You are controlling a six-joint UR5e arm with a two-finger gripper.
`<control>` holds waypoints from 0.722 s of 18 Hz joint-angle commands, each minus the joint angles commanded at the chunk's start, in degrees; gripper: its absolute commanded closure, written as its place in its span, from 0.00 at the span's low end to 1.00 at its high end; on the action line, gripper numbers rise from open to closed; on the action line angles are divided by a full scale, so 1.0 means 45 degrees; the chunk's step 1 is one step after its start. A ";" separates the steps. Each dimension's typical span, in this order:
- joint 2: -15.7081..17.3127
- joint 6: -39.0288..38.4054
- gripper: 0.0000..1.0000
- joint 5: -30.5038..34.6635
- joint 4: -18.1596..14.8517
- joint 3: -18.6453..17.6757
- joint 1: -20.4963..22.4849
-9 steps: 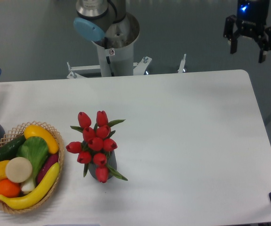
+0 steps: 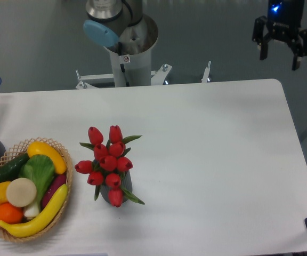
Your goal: Pick up the flowers from the vase
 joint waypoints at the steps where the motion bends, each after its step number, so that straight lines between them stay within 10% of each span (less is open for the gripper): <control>1: 0.0020 -0.0505 0.00 -0.0078 0.0001 -0.0002 -0.0039; 13: -0.0116 -0.3616 0.00 -0.0489 0.0020 -0.1035 -0.1600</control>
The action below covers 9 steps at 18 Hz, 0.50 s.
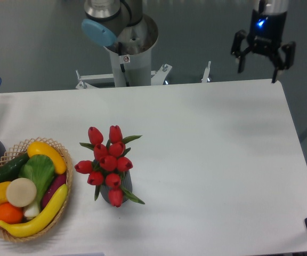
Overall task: Pick up the flowers from the vase
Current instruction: 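Move the open gripper down toward the red tulip stems in the vase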
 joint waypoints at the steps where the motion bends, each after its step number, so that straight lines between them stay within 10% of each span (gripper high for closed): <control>1: 0.0000 -0.0020 0.00 -0.0039 0.0000 -0.0118 -0.0214; 9: -0.0526 -0.1504 0.00 -0.4156 0.0000 -0.0646 -0.1407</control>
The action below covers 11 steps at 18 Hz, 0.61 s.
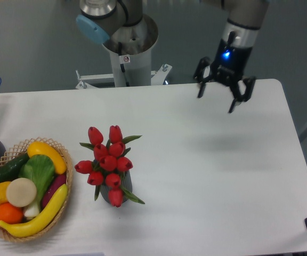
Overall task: Pick up the flowers from the vase
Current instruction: 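Move the open gripper down toward the red tulip stems in the vase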
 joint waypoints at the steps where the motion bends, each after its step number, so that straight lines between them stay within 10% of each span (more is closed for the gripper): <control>1: -0.0156 0.0000 0.00 -0.0584 0.0000 -0.0020 -0.0213; 11: -0.0957 -0.0566 0.00 -0.3734 0.0547 -0.0509 -0.1914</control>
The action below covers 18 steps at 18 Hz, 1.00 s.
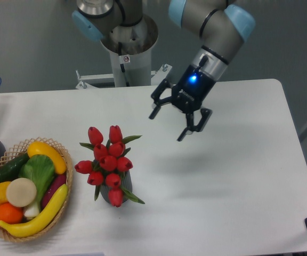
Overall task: Pick up the flowers from the vase
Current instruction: 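Move the open gripper down toward the red tulip stems in the vase, then close the gripper around the tulip stems just below the blooms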
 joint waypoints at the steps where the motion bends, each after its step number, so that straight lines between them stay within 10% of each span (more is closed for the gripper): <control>1: -0.0078 -0.0001 0.00 0.0000 0.0019 0.0000 -0.0097; 18: -0.2286 -0.1622 0.00 -0.0586 0.2031 0.1016 -0.1934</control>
